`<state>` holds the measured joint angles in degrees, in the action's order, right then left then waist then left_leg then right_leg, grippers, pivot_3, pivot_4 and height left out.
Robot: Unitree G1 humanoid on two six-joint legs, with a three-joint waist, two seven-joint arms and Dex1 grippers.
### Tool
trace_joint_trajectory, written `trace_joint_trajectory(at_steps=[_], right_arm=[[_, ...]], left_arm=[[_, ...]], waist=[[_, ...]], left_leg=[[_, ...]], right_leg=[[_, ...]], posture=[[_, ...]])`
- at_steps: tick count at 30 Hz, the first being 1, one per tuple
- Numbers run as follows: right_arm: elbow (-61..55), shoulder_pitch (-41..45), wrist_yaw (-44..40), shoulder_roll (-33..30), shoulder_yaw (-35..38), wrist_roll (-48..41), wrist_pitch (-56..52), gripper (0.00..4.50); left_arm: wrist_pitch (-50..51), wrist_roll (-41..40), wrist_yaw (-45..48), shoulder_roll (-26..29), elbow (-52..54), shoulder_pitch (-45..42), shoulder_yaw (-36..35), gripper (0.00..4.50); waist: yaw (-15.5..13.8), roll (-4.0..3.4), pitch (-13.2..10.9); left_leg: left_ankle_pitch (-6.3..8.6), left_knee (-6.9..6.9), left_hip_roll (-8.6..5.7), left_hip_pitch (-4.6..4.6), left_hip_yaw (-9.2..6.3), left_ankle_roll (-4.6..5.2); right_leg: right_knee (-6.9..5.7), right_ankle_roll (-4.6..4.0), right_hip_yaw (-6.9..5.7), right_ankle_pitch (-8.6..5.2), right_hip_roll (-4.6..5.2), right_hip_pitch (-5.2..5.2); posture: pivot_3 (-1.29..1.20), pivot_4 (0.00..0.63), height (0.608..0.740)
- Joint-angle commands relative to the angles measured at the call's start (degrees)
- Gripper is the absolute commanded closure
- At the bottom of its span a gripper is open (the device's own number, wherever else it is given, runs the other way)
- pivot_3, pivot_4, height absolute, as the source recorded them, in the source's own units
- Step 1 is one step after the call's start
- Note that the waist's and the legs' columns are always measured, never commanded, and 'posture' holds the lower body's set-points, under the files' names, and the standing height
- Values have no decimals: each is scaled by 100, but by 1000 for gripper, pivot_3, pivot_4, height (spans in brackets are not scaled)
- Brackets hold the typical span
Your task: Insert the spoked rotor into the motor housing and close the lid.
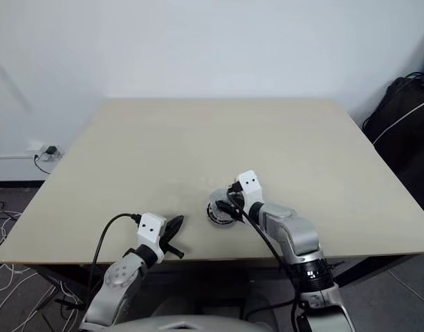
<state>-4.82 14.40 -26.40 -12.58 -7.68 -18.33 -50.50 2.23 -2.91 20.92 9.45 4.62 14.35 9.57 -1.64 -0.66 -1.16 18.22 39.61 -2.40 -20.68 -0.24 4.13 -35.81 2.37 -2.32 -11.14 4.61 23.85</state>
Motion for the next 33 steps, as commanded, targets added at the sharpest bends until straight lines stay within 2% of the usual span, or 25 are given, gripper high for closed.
trace_joint_trajectory(at_steps=[1, 10, 14, 19, 26, 33], right_arm=[[239, 198, -74, 91, 68, -92, 46, 1825], [388, 240, -166, 109, -157, 5, 50, 1825], [-133, 110, -354, 114, -131, -179, 237, 1825], [-1186, -155, -769, 216, 238, -828, 655, 1825], [-2182, -461, -1139, 119, 377, -1812, 504, 1825], [-2308, -445, -1083, 8, 353, -2169, 544, 1825]], left_arm=[[-28, -33, -17, 15, 267, -46, -16, 4500], [-19, -35, -53, -5, 303, -3, -11, 4500], [-28, -46, -61, 1, 309, 12, -26, 4500], [-21, -61, -57, 4, 312, 11, -33, 4500], [-3, -65, 0, 6, 269, -49, 5, 4500], [12, -69, 54, -5, 226, -120, 16, 4500]], waist=[[4, -1, 0], [8, -3, 1], [2, -3, 1], [1, -5, -2], [-5, -5, -6], [-7, -4, -6]], left_leg=[[0, 0, 0, 0, 0, 0], [1, 0, 1, 0, -2, -1], [1, 0, 0, -1, -2, -2], [2, -1, 0, -9, -2, -1], [3, -2, 0, -7, -3, 0], [3, -1, 1, -6, -3, 0]], right_leg=[[-1, 0, 0, 0, 0, 0], [0, -1, 0, 0, 5, 1], [0, -1, 0, 0, 5, 2], [0, 5, 0, 2, 3, 11], [2, 9, -4, -1, 1, 8], [1, 10, -3, -3, 2, 7]], posture=[[0, 0, 740], [0, 0, 740], [0, 0, 740], [0, 0, 740], [0, 0, 740], [0, 0, 740]])
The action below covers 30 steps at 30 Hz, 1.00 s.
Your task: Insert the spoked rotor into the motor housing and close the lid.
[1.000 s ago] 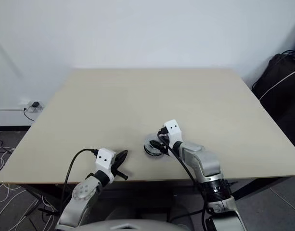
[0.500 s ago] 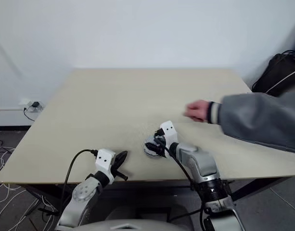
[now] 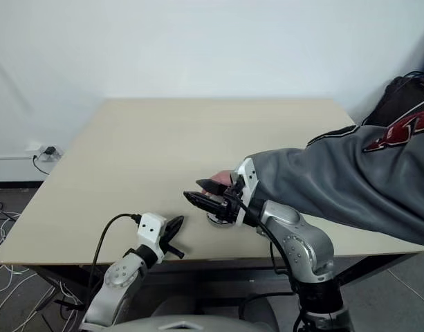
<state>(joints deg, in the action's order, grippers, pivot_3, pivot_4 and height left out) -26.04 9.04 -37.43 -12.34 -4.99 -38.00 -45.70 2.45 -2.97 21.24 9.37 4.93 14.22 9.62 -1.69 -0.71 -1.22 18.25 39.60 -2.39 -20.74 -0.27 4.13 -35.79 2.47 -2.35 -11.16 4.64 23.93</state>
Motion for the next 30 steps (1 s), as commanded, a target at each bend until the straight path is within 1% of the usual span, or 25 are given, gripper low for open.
trace_joint_trajectory(at_steps=[1, 30], right_arm=[[-179, 99, 31, -28, 76, -221, 73, 1825], [-85, 175, 155, -232, -49, -274, 124, 1825]], left_arm=[[-11, -65, 28, 3, 188, -114, 7, 4500], [2, -56, 16, -22, 185, -124, 17, 4500]], waist=[[-3, 1, -1], [-30, 4, -2]], left_leg=[[0, 0, 0, 0, 0, 0], [1, 0, 0, -1, 0, 1]], right_leg=[[0, -2, 0, 1, 0, 0], [2, -3, 0, 0, 5, 0]], posture=[[0, 0, 740], [0, 0, 740]])
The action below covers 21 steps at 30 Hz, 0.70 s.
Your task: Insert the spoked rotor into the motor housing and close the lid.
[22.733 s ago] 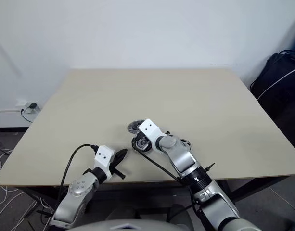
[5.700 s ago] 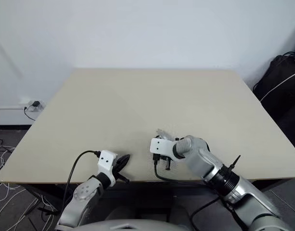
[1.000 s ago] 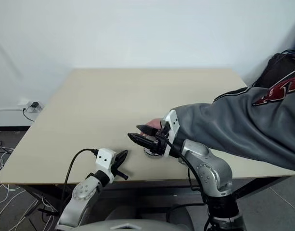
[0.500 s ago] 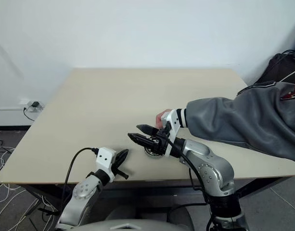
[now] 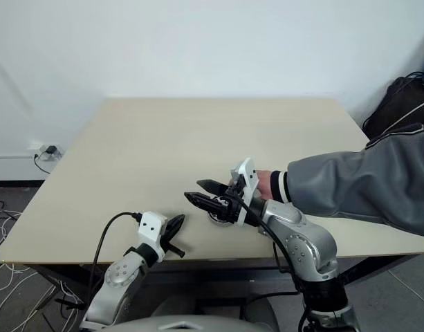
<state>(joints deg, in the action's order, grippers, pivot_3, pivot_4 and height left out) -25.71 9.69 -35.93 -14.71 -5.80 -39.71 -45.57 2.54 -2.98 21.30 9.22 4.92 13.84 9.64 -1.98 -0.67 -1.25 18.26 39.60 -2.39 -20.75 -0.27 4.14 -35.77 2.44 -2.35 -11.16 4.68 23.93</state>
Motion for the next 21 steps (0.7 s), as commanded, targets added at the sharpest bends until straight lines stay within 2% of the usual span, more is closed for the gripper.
trace_joint_trajectory(at_steps=[1, 7, 13, 16, 21], right_arm=[[-121, 112, 7, 0, 30, -96, 120, 1825], [-123, 136, 112, -23, 82, 11, 229, 1825], [211, 208, 980, 92, 420, 696, 748, 1825], [490, 197, 1362, -199, 513, 1238, 782, 1825], [580, 7, 1203, -879, 622, 1447, 495, 1825]], left_arm=[[-9, -56, 13, -6, 185, -86, 15, 4500], [-1, -64, 29, -5, 188, -84, 18, 4500], [0, -66, 41, 6, 195, -66, 21, 4500], [3, -63, 49, 14, 201, -56, 29, 4500], [10, -67, 55, 23, 196, -62, 31, 4500]], waist=[[-3, 0, 0], [-6, 1, 0], [-17, 0, 0], [-24, 2, -1], [-37, 0, -3]], left_leg=[[0, 0, 0, 0, 0, 0], [0, 0, 0, 0, 0, 0], [0, 0, -1, 0, 1, 0], [0, 0, -2, -1, 1, -1], [2, -2, -2, -9, 2, 3]], right_leg=[[0, 0, 0, 0, 0, 0], [0, 3, 0, -2, 0, 0], [0, 10, 0, -6, 0, 0], [1, 0, 0, 0, 2, -1], [3, -5, 1, -2, 2, 4]], posture=[[0, 0, 740], [0, 0, 740], [0, 0, 740], [0, 0, 740], [0, 0, 740]])
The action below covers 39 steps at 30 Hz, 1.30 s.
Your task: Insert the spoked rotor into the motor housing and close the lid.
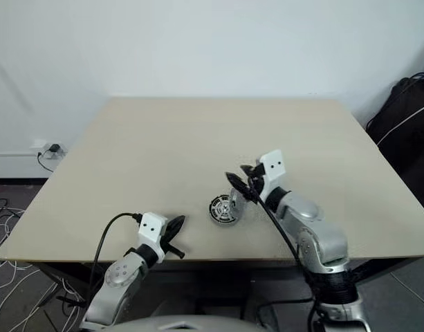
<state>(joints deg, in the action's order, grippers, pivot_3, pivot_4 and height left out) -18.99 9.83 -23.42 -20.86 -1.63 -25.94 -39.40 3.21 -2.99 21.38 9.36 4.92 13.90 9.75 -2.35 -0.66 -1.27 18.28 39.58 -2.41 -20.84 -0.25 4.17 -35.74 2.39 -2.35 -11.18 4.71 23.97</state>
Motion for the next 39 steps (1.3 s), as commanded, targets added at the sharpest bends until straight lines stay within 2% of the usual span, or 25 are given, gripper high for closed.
trace_joint_trajectory(at_steps=[1, 5, 11, 23, 39], right_arm=[[-74, -64, -115, -415, 270, 40, -213, 1825], [-48, -162, -191, -708, 373, -20, -498, 1825], [191, -206, -433, -727, 273, -77, -731, 1825], [1370, 282, -558, -24, 97, 5, -548, 1825], [1949, 478, -807, 601, -273, 119, -470, 1825]], left_arm=[[-55, -68, 48, 7, 194, -68, 19, 4500], [-50, -73, 50, 4, 179, -77, 21, 4500], [-41, -70, 50, -3, 154, -108, 34, 4500], [-76, -78, -7, 3, 152, -21, -3, 4500], [-91, -89, -17, -2, 176, 57, -37, 4500]], waist=[[-1, 0, 0], [-3, 0, -1], [4, 1, -1], [11, 1, -2], [39, -4, -1]], left_leg=[[0, -1, 0, -1, 0, 0], [0, -1, 0, -8, 0, 2], [0, -1, 3, -5, 1, 3], [0, 0, 1, -4, 2, 5], [2, -1, 2, -1, 1, 4]], right_leg=[[0, -1, 0, -1, 0, -2], [2, -3, 0, -2, 0, -15], [2, 17, -2, -14, -4, -20], [3, 2, -1, -2, -14, -21], [1, 1, 2, -2, -3, -13]], posture=[[0, 0, 740], [0, 0, 740], [0, 0, 740], [0, 0, 740], [0, 0, 740]])
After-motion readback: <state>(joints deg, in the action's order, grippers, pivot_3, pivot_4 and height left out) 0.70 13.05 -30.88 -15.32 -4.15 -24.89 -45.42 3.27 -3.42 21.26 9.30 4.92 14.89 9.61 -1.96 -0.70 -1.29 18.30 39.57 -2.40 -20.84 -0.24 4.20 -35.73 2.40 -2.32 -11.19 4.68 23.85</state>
